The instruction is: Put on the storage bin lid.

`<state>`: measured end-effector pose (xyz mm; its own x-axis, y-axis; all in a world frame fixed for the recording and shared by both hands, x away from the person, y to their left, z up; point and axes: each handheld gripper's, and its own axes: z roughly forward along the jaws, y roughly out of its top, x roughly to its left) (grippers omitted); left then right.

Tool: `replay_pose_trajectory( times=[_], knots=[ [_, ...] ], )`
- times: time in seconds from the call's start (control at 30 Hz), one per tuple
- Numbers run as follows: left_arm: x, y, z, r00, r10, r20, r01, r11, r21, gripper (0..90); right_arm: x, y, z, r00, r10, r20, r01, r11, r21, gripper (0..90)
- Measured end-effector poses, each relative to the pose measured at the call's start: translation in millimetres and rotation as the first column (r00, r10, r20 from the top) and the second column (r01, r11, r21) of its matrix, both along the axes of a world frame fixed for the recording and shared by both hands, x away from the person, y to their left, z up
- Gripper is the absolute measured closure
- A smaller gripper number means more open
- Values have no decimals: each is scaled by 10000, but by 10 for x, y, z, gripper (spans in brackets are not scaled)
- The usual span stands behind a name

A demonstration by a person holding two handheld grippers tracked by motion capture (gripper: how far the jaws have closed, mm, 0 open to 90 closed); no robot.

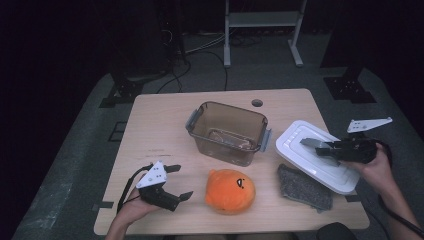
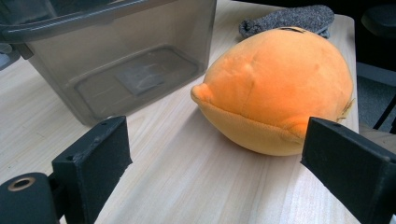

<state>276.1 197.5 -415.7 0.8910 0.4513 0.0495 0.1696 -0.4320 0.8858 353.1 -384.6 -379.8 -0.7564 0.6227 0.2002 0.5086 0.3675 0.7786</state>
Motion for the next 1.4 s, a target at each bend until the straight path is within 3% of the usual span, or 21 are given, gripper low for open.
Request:
replay_pose_trajectory(
  times=[0.47, 0.73, 0.93, 1.4],
  knots=[
    [-7, -7, -4, 9999, -100, -62, 100, 9999, 22, 71, 42, 81, -451, 9970, -22, -776, 18, 10000, -47, 664],
    [-4, 0, -8, 9999, -76, -72, 76, 10000, 6, 71, 42, 126, -647, 9939, 25, -1106, 1, 9997, 233, 662],
    [-7, -9, -8, 9999, -103, -74, 103, 9999, 31, 71, 22, 117, -685, 9928, -1, -1198, 49, 9992, 399, 655],
    [-8, 1, -5, 10000, -81, -53, 81, 10000, 1, 71, 44, 144, -626, 9940, -113, -1088, 162, 9989, 445, 454]
  ],
)
